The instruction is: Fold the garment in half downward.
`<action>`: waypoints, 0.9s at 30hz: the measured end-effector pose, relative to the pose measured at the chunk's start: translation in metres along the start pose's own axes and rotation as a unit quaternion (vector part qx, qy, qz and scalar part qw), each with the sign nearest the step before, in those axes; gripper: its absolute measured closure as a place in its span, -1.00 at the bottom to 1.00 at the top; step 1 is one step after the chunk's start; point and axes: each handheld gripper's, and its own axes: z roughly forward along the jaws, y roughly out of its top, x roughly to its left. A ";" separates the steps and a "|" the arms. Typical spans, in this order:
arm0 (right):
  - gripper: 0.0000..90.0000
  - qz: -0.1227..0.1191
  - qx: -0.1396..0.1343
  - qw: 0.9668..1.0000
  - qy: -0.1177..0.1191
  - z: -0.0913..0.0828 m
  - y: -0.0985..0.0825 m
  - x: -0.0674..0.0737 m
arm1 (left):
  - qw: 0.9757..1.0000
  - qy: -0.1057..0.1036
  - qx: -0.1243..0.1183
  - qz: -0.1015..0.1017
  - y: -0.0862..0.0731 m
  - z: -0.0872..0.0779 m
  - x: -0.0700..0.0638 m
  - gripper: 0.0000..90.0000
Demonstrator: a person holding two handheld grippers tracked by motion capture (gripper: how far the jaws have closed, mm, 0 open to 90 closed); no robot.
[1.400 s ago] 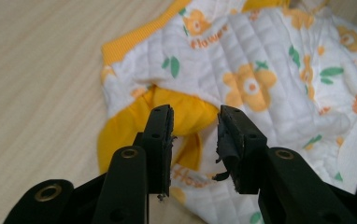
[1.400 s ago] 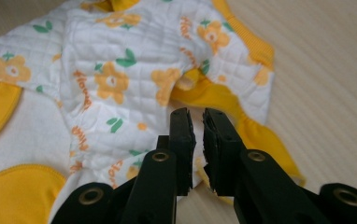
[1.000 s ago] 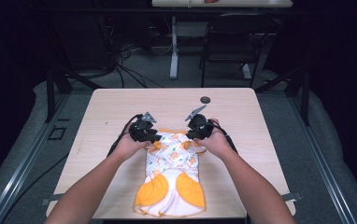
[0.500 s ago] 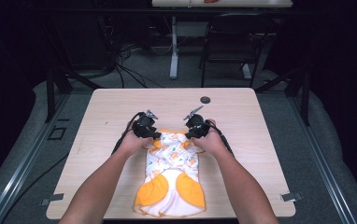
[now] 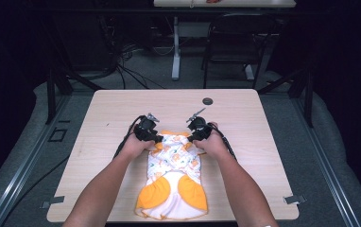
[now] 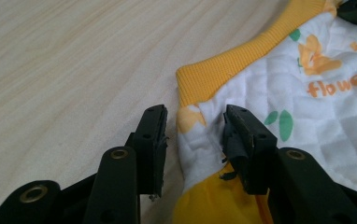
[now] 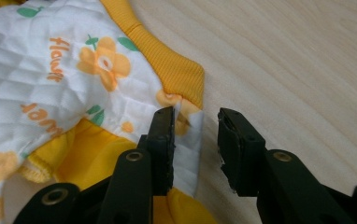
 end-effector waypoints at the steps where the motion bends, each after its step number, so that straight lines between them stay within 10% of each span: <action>1: 0.47 -0.004 0.001 1.000 0.002 0.000 0.000 -0.001 | 1.000 -0.006 -0.002 -0.003 -0.001 0.000 0.001 0.31; 13: 0.85 0.004 0.002 1.000 0.031 0.000 -0.001 -0.001 | 1.000 -0.014 -0.001 0.003 -0.001 -0.001 -0.001 0.66; 27: 0.99 -0.043 -0.011 0.999 0.005 -0.008 -0.002 0.013 | 1.000 -0.005 0.004 0.018 0.000 -0.010 -0.006 0.83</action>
